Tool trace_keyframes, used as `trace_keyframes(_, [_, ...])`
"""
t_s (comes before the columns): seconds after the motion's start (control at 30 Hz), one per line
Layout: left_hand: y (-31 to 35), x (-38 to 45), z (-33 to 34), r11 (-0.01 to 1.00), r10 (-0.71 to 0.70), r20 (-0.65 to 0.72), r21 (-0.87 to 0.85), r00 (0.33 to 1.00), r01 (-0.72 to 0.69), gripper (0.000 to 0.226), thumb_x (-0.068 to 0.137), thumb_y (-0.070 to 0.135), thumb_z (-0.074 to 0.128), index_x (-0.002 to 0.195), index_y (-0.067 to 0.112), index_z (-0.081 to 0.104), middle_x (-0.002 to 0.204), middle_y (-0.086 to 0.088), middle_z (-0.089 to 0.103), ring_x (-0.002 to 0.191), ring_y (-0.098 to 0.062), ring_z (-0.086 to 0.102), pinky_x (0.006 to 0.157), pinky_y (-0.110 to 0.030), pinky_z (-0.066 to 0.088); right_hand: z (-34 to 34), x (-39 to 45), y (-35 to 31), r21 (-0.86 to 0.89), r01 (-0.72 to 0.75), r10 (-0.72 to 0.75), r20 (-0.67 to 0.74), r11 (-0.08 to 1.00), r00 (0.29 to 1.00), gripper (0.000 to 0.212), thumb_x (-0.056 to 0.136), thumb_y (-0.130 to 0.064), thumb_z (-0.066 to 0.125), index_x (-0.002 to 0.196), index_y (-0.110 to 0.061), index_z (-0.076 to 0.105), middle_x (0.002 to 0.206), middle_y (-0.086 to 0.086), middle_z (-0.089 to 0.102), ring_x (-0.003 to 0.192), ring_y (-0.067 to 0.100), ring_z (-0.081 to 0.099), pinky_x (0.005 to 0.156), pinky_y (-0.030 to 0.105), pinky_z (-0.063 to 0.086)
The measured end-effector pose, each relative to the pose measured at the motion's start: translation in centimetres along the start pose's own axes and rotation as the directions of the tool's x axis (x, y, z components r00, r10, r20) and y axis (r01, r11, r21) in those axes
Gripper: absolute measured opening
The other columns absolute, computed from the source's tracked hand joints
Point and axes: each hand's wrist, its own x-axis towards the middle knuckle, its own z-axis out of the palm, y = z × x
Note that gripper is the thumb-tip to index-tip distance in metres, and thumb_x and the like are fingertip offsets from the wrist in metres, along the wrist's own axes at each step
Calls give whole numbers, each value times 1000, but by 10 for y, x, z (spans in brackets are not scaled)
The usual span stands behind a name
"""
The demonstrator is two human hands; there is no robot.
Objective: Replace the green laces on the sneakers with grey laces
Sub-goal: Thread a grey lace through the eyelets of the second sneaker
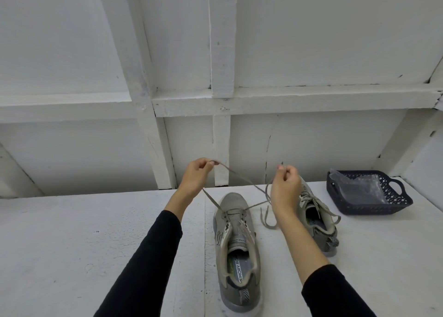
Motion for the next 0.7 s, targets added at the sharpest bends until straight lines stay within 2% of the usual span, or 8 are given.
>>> trace_keyframes(0.17, [-7, -1, 1, 986, 57, 61, 154, 997, -66, 22, 101, 19, 47, 95, 17, 68, 82, 3, 57, 76, -12, 47, 66, -21, 37, -5, -6, 41, -505, -101, 218, 177, 857, 960, 12, 94, -15, 44, 99, -6, 50, 88, 9, 56, 79, 27, 52, 63, 35, 39])
trace_keyframes(0.23, [-15, 0, 3, 976, 40, 107, 207, 993, -62, 14, 98, 23, 54, 91, 19, 66, 86, 0, 60, 79, -13, 50, 69, -22, 38, -6, -12, 47, -616, -73, 266, 226, 784, 937, 23, 92, -14, 45, 108, 2, 51, 106, 17, 59, 93, 31, 56, 66, 36, 42])
trace_keyframes(0.3, [-18, -3, 5, 972, 39, 144, 225, 989, -71, 15, 97, 27, 57, 87, 16, 62, 79, 1, 54, 74, -12, 46, 68, -24, 36, -4, -15, 46, -698, 27, 199, 241, 716, 950, 37, 91, -12, 47, 125, 3, 47, 129, 20, 47, 119, 34, 43, 87, 39, 39])
trace_keyframes(0.4, [-16, -9, 7, 969, 77, 189, 219, 979, -118, 29, 99, 32, 53, 87, 9, 63, 68, 6, 41, 64, -11, 37, 64, -25, 31, 3, -16, 33, -617, 200, 12, 322, 761, 947, 45, 93, -11, 48, 137, -7, 42, 144, 11, 39, 136, 27, 29, 109, 38, 23])
trace_keyframes(0.5, [-15, -11, 6, 976, 61, 238, 190, 969, -108, 42, 100, 39, 49, 75, 9, 64, 70, 9, 55, 78, -13, 55, 80, -30, 40, 10, -16, 21, -319, 85, 82, 475, 944, 876, 46, 98, -11, 45, 143, -14, 37, 148, 5, 37, 138, 20, 32, 104, 25, 26])
trace_keyframes(0.57, [-11, -12, 5, 982, 35, 278, 169, 960, -85, 51, 100, 39, 48, 65, 4, 62, 67, 11, 62, 89, -5, 63, 96, -30, 42, 12, -17, 20, -226, 63, 86, 592, 972, 801, 49, 99, -12, 46, 146, -20, 34, 151, -1, 35, 140, 15, 30, 102, 21, 25])
trace_keyframes(0.63, [-6, -14, 4, 985, 35, 343, 147, 939, -91, 57, 102, 34, 47, 56, 1, 56, 60, 0, 58, 76, 1, 62, 99, -27, 41, 15, -19, 22, -174, 97, 48, 678, 980, 733, 50, 100, -14, 48, 147, -24, 33, 151, -7, 33, 141, 11, 27, 107, 22, 23])
trace_keyframes(0.7, [-4, -13, 2, 988, 43, 395, 122, 917, -99, 61, 102, 34, 46, 50, 3, 50, 60, -15, 43, 61, -13, 53, 91, -25, 42, 18, -19, 26, -146, 145, 6, 726, 979, 688, 42, 99, -16, 51, 140, -22, 44, 147, -8, 37, 139, 9, 28, 114, 27, 22])
